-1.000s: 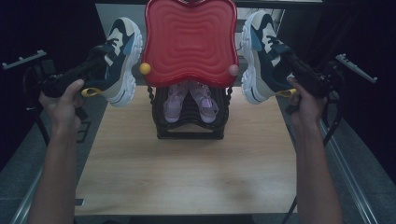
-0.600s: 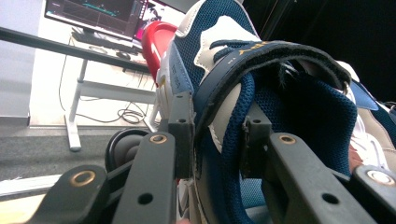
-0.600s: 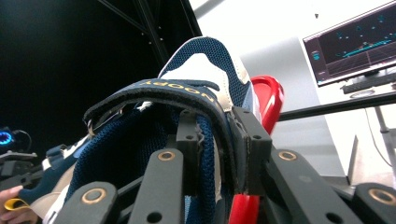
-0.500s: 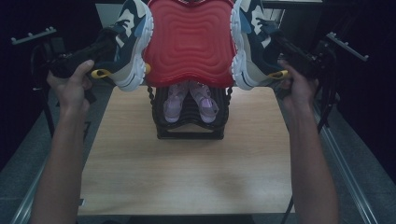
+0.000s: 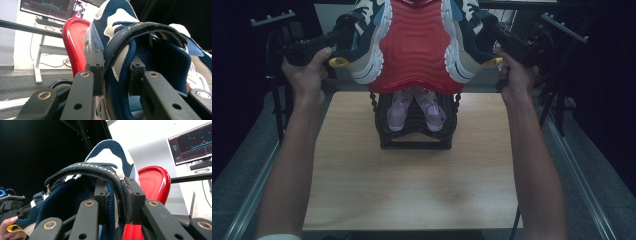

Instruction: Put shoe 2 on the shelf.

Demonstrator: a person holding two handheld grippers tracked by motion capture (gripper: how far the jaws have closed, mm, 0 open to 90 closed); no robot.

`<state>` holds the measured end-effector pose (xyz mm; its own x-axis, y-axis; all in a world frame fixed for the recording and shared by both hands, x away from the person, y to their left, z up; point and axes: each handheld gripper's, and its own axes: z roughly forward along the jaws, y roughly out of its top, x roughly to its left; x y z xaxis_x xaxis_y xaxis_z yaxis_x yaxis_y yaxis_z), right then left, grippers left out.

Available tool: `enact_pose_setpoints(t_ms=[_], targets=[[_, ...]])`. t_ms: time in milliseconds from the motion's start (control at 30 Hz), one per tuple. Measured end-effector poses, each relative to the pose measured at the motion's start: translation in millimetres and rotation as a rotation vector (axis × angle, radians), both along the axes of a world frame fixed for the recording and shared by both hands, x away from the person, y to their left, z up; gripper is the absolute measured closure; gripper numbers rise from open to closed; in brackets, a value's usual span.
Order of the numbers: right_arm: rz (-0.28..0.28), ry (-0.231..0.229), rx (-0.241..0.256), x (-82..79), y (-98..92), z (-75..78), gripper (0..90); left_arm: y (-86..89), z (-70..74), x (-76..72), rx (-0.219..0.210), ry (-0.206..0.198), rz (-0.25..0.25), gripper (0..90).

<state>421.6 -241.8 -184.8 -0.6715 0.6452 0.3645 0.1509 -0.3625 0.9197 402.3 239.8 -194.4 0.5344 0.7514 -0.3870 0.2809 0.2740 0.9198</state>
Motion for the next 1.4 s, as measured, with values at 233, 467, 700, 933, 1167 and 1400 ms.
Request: enact_pose_setpoints(t_ms=[233, 467, 700, 933, 1167, 1400], targets=[[0.002, 0.012, -0.007, 11.0, 10.2, 2.0, 73.7, -9.9, 0.4, 12.3, 0.001, 0.002, -0.002, 72.0], [-0.009, 0.026, -0.017, 23.9, 21.6, -1.5, 73.7, -19.3, 3.9, 20.3, -0.001, -0.009, 0.009, 72.0], [-0.006, 0.027, -0.044, 32.9, 35.1, -0.4, 73.7, -32.7, 9.0, 28.0, 0.010, -0.016, 0.002, 72.0], [-0.027, 0.044, -0.085, 45.3, 47.5, -8.1, 73.5, -43.7, 1.1, 37.7, 0.033, 0.003, 0.005, 72.0], [-0.074, 0.044, -0.153, 50.5, 59.6, -17.8, 73.1, -53.8, -9.5, 43.8, 0.056, 0.012, 0.026, 71.9], [-0.101, 0.025, -0.208, 46.0, 66.5, -16.8, 72.4, -59.9, -17.6, 45.5, 0.077, 0.022, 0.049, 71.3]])
